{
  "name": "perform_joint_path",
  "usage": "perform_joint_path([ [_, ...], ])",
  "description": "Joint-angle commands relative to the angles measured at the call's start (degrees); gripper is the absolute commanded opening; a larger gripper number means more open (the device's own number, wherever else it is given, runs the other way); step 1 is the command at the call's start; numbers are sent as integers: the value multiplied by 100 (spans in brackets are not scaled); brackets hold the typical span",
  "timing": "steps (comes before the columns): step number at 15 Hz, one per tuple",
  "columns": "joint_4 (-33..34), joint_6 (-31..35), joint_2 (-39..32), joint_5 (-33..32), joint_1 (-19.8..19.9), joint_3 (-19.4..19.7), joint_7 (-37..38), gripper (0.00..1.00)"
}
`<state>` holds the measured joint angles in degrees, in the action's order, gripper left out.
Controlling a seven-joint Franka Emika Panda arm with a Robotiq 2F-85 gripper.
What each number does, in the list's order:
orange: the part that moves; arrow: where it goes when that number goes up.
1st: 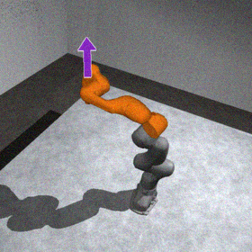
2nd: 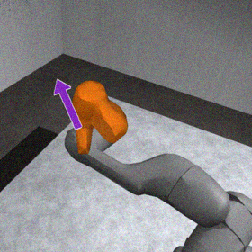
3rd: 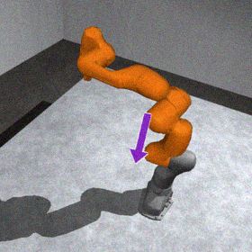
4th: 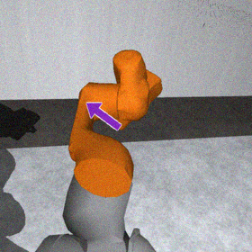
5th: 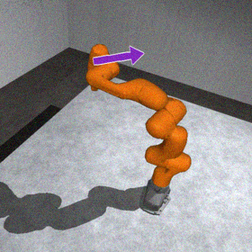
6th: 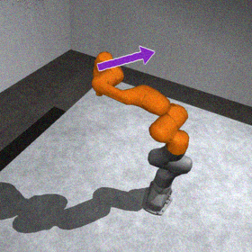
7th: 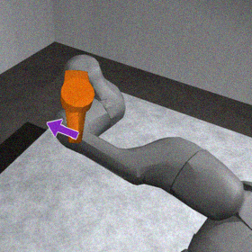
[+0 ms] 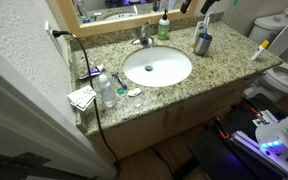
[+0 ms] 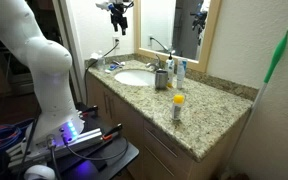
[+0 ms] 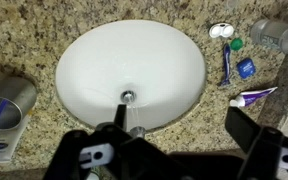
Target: Move the white tube to the right
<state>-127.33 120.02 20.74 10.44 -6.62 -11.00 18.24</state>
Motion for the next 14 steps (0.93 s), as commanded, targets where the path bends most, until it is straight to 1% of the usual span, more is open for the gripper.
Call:
perform_joint_path([
  [1,9,-10,-3,-7,-13,12,5,100],
  [5,9,-10,-3,-7,-12,12,5,100],
  [6,200,-14,-281,2,147,40,413,100],
  [7,501,71,-695,42,249,92,644,100],
  [8,644,249,-961,-81,412,206,738,100],
  [10,833,315,-1201,23,581,478,920,100],
  [12,1205,221,-1547,176,738,779,1050,100],
  [13,743,314,-1152,18,576,658,897,100],
  [14,908,313,-1332,44,652,792,903,100],
])
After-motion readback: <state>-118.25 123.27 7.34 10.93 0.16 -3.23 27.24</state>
